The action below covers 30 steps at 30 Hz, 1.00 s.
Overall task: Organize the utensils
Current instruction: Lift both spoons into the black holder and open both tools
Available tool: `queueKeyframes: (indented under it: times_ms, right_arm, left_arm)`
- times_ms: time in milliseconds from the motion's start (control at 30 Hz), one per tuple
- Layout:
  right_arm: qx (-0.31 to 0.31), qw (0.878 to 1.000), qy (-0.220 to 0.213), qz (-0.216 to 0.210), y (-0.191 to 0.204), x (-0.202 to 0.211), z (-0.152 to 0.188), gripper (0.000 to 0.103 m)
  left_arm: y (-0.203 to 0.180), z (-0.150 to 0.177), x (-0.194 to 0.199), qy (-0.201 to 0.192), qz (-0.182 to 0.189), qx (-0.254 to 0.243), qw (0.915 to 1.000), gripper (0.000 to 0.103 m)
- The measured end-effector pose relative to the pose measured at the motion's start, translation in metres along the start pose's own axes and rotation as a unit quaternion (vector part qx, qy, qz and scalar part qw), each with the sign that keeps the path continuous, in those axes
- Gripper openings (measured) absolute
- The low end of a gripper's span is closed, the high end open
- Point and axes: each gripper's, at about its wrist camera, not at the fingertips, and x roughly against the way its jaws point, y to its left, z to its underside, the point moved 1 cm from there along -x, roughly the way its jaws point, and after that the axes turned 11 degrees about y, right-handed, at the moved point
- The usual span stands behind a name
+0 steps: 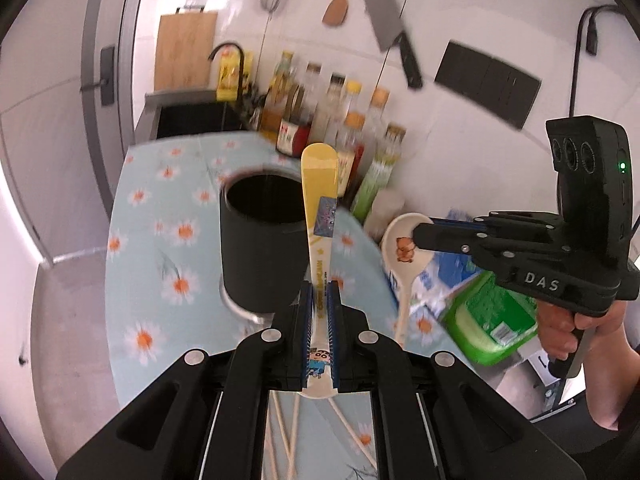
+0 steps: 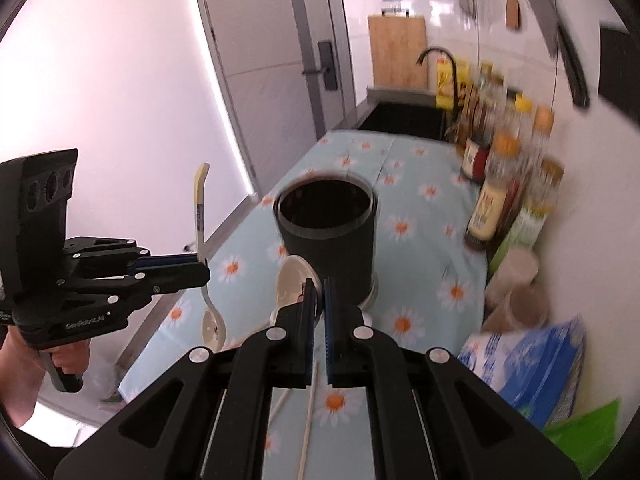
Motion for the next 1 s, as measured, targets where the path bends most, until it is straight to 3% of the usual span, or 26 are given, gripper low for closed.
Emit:
queueKeyframes:
  times_ms: [567,800,1000]
  right_arm:
    - [-0.027,0.989,-0.095,0.112,-0.003,0.031,-0.096,0.005]
    - [-0.053,0.983,-0.107,0.136,-0.012,0.023,-0.119,0.005]
    - [-0.065,0.984,-0.084,0.142,-0.023,-0.012,-0.121,0.005]
  left_arm:
    - [0.033,-0.092,0.015,-0.088,0.04,-0.045,0.9944,0.006]
    - [0.042,-0.109,-0.002,-0.089,0.052,-0.051,0.9934,0.006]
    - [0.055,-0.113,-0.036,-0.068,0.057,-0.047,0.995,0.006]
